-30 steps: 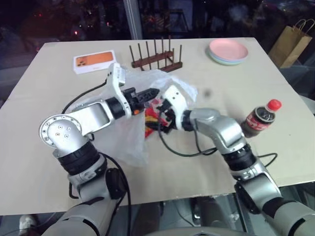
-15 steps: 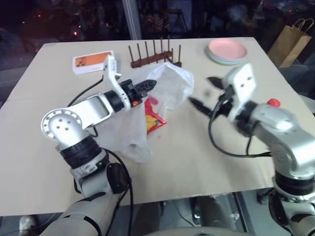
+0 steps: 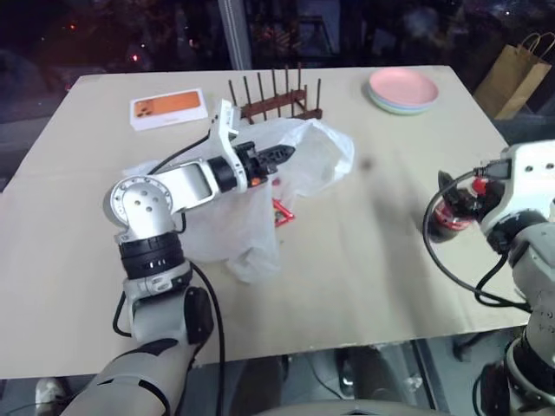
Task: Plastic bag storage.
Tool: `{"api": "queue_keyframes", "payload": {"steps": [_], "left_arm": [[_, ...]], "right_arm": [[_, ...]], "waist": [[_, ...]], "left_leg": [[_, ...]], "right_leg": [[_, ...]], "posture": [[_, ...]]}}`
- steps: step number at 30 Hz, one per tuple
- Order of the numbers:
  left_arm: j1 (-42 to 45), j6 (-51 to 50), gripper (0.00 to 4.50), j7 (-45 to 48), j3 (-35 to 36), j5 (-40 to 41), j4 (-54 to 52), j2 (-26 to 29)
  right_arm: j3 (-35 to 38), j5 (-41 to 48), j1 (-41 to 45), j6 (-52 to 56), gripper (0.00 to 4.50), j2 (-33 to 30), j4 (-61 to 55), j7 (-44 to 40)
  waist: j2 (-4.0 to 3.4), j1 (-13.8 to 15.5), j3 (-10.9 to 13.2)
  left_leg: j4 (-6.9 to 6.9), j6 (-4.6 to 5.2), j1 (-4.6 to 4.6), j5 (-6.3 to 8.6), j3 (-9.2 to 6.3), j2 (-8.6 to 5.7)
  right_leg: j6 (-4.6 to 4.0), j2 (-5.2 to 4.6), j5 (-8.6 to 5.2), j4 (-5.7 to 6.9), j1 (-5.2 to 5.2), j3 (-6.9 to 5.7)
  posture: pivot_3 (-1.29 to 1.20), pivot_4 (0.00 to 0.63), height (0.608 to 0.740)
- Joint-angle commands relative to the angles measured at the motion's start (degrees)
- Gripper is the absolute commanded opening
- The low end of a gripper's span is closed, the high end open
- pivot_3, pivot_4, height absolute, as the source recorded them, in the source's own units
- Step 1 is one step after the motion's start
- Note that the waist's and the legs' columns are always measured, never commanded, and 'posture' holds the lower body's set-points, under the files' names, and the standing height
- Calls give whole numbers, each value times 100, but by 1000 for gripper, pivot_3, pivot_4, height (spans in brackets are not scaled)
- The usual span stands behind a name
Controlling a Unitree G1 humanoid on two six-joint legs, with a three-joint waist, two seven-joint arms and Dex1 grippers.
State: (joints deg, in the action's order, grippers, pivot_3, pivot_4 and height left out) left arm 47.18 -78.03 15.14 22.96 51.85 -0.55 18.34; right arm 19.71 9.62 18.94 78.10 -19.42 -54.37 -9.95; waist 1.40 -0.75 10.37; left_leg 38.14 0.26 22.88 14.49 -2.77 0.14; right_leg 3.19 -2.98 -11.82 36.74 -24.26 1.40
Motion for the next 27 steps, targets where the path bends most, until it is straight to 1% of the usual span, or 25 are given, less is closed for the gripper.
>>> {"api": "queue_keyframes", "payload": {"steps": [1,2,6,8,12,13,14,15,16,17,18,20,22,24,25,27], "left_arm": [[53,108,0,73,-1,81,-156,74],[35,94,0,54,11,101,-184,74],[-6,117,0,-26,39,98,-276,73],[7,121,0,-47,67,96,-270,90],[-9,115,0,-53,89,111,-324,145],[-13,111,0,-63,102,119,-337,146],[-20,101,0,-78,121,131,-362,149],[-27,86,0,-93,148,151,-389,155],[-34,64,0,-105,177,175,-420,166],[-37,50,0,-114,192,188,-440,174],[-36,42,0,-123,216,208,-456,173],[-5,26,0,-116,272,293,-467,166],[41,-2,0,-89,344,445,-478,153],[73,-27,0,-64,355,562,-500,170],[77,-29,0,-66,330,586,-513,181],[97,-30,0,-91,297,640,-516,174]], "right_arm": [[96,-126,-343,-557,4360,129,136,154],[160,-110,-412,-687,4360,279,224,194],[187,-134,-745,-1451,4360,550,821,292],[51,-193,-873,-1827,4360,539,1122,286],[8,-147,-1021,-2392,4360,670,1717,274],[12,-132,-1044,-2511,4135,682,1808,266],[34,-115,-1047,-2585,3776,674,1871,263],[71,-72,-1037,-2654,3628,660,1904,246],[115,-24,-1026,-2690,3253,632,1901,220],[123,-7,-1042,-2715,3098,567,1890,190],[73,-5,-1101,-2732,3098,438,1830,101],[135,427,-1058,-2562,3098,461,1546,-146],[88,1080,-870,-2201,3098,557,1206,-431],[-56,1792,-524,-1780,3098,841,1014,-557],[-177,2063,-247,-1667,3098,1091,1059,-528],[-442,2355,274,-1615,3098,1549,1346,-415]], "waist": [[0,2,0],[0,0,0],[0,-4,-1],[-1,-5,0],[-1,-4,0],[-1,-1,0],[-1,-1,0],[-1,-1,0],[-1,-1,0],[-1,-3,0],[-1,-2,0],[-1,3,0],[-4,-3,1],[-12,-65,6],[-19,-95,10],[-23,-153,13]], "left_leg": [[1,0,-1,0,2,-1],[1,0,-1,0,2,-2],[1,0,-3,0,0,0],[1,0,-4,0,2,0],[1,0,-4,0,2,0],[1,0,-4,0,1,0],[1,0,-3,0,1,0],[1,0,-3,0,1,0],[1,0,-3,0,1,-1],[2,0,-3,0,1,-1],[2,0,-3,0,2,-1],[2,0,-3,0,1,-1],[2,0,-3,0,0,0],[1,0,-4,0,0,3],[1,0,-7,0,0,7],[1,0,-11,0,-2,9]], "right_leg": [[1,-1,0,0,1,1],[1,-2,0,0,1,1],[1,0,0,2,1,0],[1,0,0,3,1,1],[1,0,0,2,1,2],[1,1,0,2,1,0],[1,0,0,2,1,1],[1,0,0,2,1,1],[1,0,0,2,2,1],[1,-1,0,2,2,1],[1,-1,0,2,2,2],[1,-1,0,2,2,0],[1,0,0,2,1,0],[0,3,0,3,0,1],[0,8,0,4,0,6],[0,12,0,7,0,7]], "posture": [[0,150,740],[0,150,740],[0,150,740],[0,150,740],[0,150,740],[0,150,740],[0,150,740],[0,150,740],[0,150,740],[0,150,740],[0,150,740],[0,150,740],[0,150,740],[0,150,740],[0,150,740],[0,150,740]]}}
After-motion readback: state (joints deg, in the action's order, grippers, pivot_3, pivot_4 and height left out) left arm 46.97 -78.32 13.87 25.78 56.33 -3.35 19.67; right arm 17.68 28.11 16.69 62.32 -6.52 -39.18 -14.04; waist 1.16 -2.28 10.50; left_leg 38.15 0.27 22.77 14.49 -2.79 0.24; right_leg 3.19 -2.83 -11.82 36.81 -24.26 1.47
